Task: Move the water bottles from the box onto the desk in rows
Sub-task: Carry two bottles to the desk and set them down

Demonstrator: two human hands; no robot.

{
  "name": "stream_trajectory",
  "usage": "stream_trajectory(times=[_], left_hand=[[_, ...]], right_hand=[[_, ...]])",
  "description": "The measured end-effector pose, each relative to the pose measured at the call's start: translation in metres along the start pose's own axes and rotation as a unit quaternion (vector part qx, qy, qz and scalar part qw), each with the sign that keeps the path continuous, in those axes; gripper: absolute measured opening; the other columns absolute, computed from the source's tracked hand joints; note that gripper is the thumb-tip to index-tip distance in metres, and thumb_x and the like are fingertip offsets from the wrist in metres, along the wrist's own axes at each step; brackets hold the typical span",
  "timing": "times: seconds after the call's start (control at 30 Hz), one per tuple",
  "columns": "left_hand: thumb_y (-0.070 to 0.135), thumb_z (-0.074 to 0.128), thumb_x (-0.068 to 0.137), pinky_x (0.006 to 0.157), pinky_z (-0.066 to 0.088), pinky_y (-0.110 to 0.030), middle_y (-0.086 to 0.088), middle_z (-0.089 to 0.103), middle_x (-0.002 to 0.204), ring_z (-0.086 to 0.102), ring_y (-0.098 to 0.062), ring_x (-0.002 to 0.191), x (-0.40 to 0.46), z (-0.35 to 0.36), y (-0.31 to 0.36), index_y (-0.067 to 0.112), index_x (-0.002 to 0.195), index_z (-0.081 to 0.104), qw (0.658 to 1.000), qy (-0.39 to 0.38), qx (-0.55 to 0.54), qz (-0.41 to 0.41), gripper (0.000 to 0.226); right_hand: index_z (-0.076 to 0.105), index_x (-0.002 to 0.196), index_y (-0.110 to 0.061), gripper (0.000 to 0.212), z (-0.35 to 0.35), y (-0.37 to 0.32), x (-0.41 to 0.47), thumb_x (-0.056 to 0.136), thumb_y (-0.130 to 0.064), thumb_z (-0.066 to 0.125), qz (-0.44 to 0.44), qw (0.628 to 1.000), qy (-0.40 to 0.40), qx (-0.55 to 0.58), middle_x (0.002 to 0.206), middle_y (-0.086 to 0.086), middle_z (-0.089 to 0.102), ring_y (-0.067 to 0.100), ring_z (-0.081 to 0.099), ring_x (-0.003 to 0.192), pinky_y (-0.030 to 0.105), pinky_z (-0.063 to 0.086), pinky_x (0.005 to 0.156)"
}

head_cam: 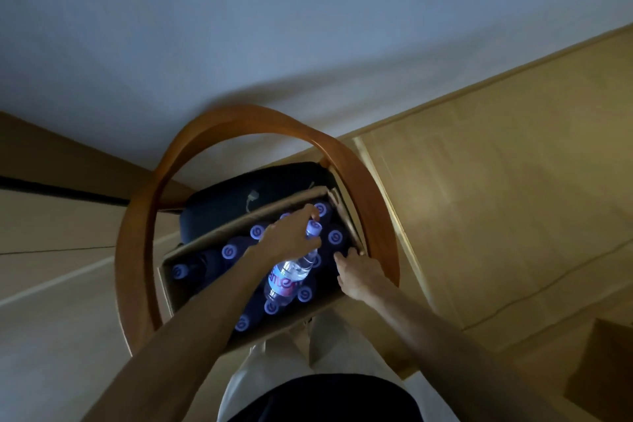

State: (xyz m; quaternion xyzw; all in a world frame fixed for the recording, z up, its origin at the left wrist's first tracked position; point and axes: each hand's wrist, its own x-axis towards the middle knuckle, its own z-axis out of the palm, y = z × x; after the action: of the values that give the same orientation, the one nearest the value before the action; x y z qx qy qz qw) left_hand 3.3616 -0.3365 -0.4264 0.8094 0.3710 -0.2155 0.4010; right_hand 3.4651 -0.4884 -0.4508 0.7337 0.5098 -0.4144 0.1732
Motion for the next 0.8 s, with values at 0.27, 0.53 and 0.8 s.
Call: stream_trajectory(times=[0.27,0.53,0.8], left_hand=[[0.043,0.054,0.087,0.091,0.046,-0.043,-0.004,0.05,0.128,0.057,-0.032,0.11,-0.018,-0.009,-0.025,0.018,0.117,0.05,0.997,0.067,0.022,-0.038,0.04],[0.05,0.056,0.087,0.068,0.037,-0.032,0.004,0.051,0.085,0.051,-0.02,0.078,-0.039,-0.027,-0.044,0.023,0.087,0.043,0.994,0.098,0.011,-0.035,0.029],[0.039,0.051,0.088,0.068,0.048,-0.036,0.005,0.056,0.078,0.057,-0.022,0.075,-0.07,-0.037,-0.052,0.021,0.085,0.049,0.993,0.106,0.039,0.038,0.018]], right_hand=[[0.023,0.149,-0.024,0.057,0.001,-0.007,0.007,0.098,-0.023,0.048,0.003,0.995,0.002,-0.103,0.13,0.017,0.049,0.031,0.06,0.109,0.04,0.049,0.086],[0.03,0.142,-0.026,0.053,0.007,-0.015,0.007,0.095,-0.025,0.053,0.029,0.999,0.018,-0.042,0.128,0.016,0.052,0.033,0.061,0.107,0.041,0.051,0.085],[0.043,0.109,-0.025,0.023,-0.011,-0.02,-0.015,0.092,-0.029,0.059,0.018,0.999,0.043,-0.017,0.102,0.003,0.06,0.023,0.061,0.087,0.033,0.047,0.071]])
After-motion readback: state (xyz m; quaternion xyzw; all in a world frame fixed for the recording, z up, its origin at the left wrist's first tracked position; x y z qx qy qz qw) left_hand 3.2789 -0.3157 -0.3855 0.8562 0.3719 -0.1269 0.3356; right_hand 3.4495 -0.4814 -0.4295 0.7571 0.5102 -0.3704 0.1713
